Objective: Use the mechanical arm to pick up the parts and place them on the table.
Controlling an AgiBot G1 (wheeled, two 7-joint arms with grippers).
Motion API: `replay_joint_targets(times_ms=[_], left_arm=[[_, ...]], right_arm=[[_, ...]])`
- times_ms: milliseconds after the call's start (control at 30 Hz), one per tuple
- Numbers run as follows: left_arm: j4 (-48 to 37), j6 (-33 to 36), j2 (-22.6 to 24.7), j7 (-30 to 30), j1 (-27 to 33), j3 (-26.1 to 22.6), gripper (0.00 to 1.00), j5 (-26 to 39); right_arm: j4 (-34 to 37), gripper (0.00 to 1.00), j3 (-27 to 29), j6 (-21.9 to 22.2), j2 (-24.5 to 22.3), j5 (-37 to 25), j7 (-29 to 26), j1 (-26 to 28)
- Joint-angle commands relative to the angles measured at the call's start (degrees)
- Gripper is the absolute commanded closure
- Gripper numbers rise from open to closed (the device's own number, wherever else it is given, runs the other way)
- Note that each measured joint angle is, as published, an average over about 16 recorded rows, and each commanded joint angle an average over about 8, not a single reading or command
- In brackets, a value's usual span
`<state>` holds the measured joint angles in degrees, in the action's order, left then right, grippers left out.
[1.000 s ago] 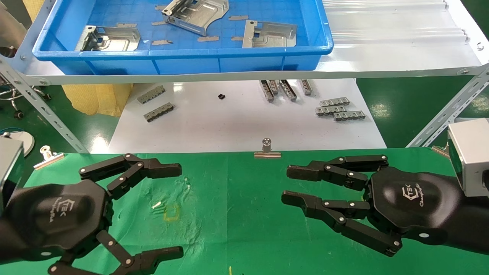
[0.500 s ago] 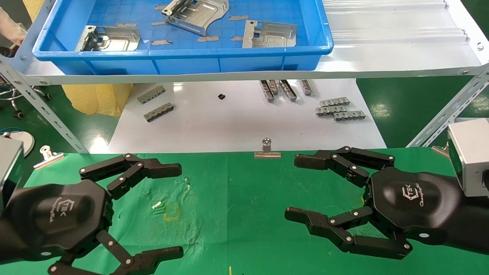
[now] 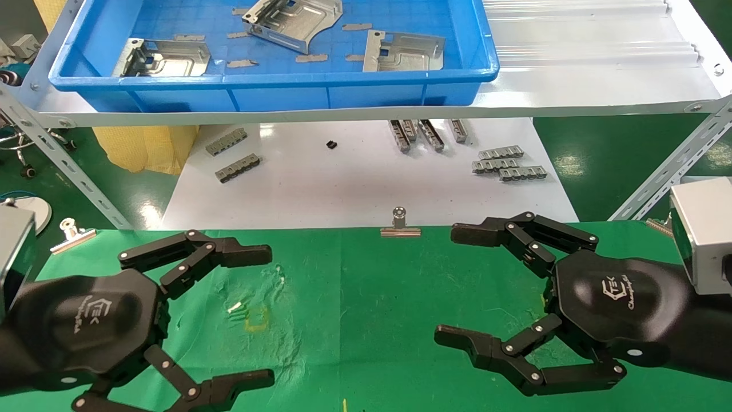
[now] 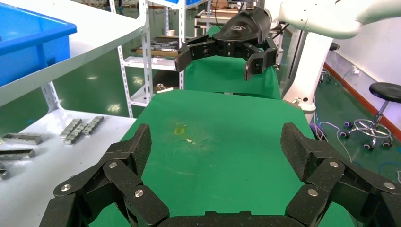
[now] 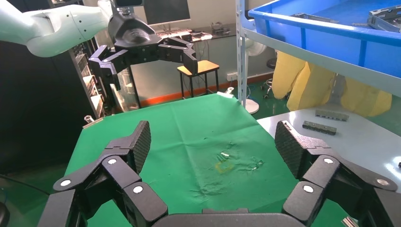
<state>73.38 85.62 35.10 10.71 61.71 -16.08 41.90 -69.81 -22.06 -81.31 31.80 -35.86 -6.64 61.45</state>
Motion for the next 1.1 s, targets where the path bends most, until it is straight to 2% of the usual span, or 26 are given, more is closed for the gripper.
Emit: replay_joint_targets(times_ms=[33,67,100,1100], left_arm=[[0.0,0.0,0.0,0.0,0.0,0.0,0.0,0.0],[0.0,0.0,0.0,0.0,0.0,0.0,0.0,0.0],[0.0,0.0,0.0,0.0,0.0,0.0,0.0,0.0],[0.0,0.0,0.0,0.0,0.0,0.0,0.0,0.0]], right_arm=[[0.0,0.86,0.0,0.0,0.0,0.0,0.0,0.0],[0.0,0.98,0.0,0.0,0.0,0.0,0.0,0.0],[0.0,1.0,0.0,0.0,0.0,0.0,0.0,0.0],[0.0,1.0,0.0,0.0,0.0,0.0,0.0,0.0]])
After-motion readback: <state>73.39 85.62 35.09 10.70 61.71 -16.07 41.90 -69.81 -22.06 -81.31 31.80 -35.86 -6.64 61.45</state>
